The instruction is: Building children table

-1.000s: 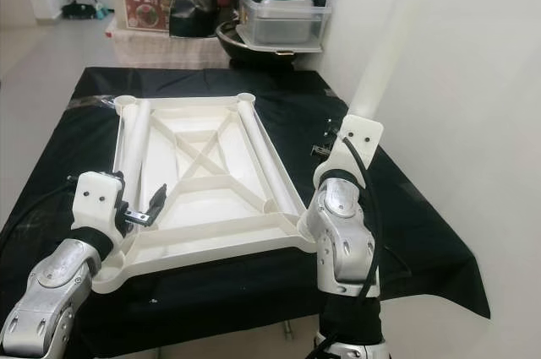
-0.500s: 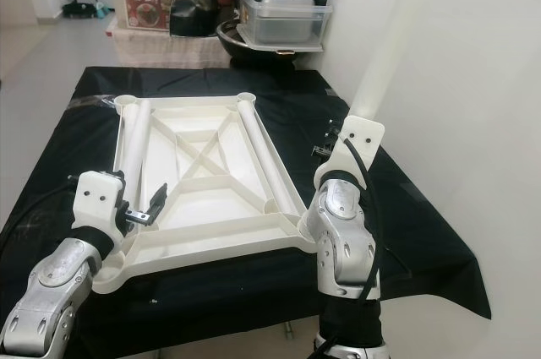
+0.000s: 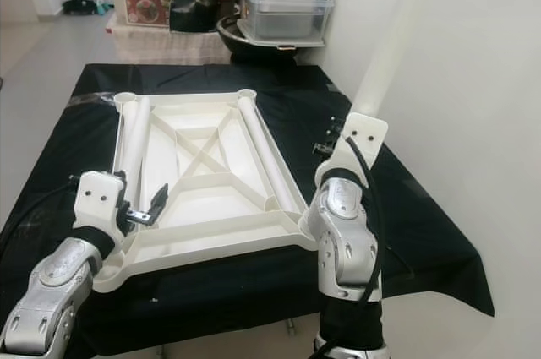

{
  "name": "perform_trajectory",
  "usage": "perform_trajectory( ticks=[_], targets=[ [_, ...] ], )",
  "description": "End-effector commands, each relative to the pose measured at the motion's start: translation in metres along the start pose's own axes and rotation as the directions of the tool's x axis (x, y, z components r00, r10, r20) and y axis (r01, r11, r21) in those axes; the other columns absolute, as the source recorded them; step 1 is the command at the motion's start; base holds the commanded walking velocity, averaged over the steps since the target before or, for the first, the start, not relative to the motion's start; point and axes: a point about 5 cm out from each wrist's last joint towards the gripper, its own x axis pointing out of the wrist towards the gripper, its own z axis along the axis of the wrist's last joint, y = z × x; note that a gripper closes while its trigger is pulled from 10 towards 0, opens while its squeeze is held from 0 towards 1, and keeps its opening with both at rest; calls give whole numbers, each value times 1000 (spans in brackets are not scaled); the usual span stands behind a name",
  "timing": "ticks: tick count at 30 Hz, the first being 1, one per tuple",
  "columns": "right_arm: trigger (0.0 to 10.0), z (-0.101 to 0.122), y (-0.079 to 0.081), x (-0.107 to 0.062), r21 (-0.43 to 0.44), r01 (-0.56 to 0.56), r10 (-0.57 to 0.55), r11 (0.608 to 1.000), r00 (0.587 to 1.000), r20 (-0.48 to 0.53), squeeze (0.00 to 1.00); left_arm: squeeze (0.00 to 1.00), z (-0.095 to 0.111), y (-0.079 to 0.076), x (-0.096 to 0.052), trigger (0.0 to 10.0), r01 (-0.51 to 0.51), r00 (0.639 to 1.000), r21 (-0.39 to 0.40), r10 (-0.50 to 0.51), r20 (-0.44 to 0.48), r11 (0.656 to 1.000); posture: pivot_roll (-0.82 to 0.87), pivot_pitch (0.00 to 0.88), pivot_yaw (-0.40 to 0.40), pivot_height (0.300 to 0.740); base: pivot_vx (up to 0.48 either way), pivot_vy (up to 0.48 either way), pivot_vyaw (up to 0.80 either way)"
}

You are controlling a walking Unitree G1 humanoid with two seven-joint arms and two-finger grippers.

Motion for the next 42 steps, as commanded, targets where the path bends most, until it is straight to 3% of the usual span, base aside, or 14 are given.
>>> perform_trajectory(
  ticks=[1,37,40,41,42],
  targets=[
    [10000,-23,-12,2,-21,57,-59,998,993,-98,439,0,-1,-4,2,10000,20,1000,13,-20,-2,1000,12,0,-60,740,0,0,0],
    [10000,-11,-8,-1,-10,5,-7,1000,992,-123,435,0,-2,-8,3,10000,36,999,4,-36,-5,999,5,0,-62,740,0,0,0],
    [10000,-10,-8,-1,-10,8,-9,1000,993,-119,482,0,-2,-9,3,10000,39,999,3,-39,-5,999,4,0,-62,740,0,0,0],
    [10000,-10,-9,-1,-7,9,-10,1000,993,-117,808,0,-2,-9,3,10000,40,999,3,-40,-5,999,4,0,-62,740,0,0,0],
    [10000,-9,-9,-1,-4,10,-10,1000,993,-116,808,0,-2,-9,3,10000,40,999,3,-40,-5,999,4,0,-62,740,0,0,0]
  ],
)
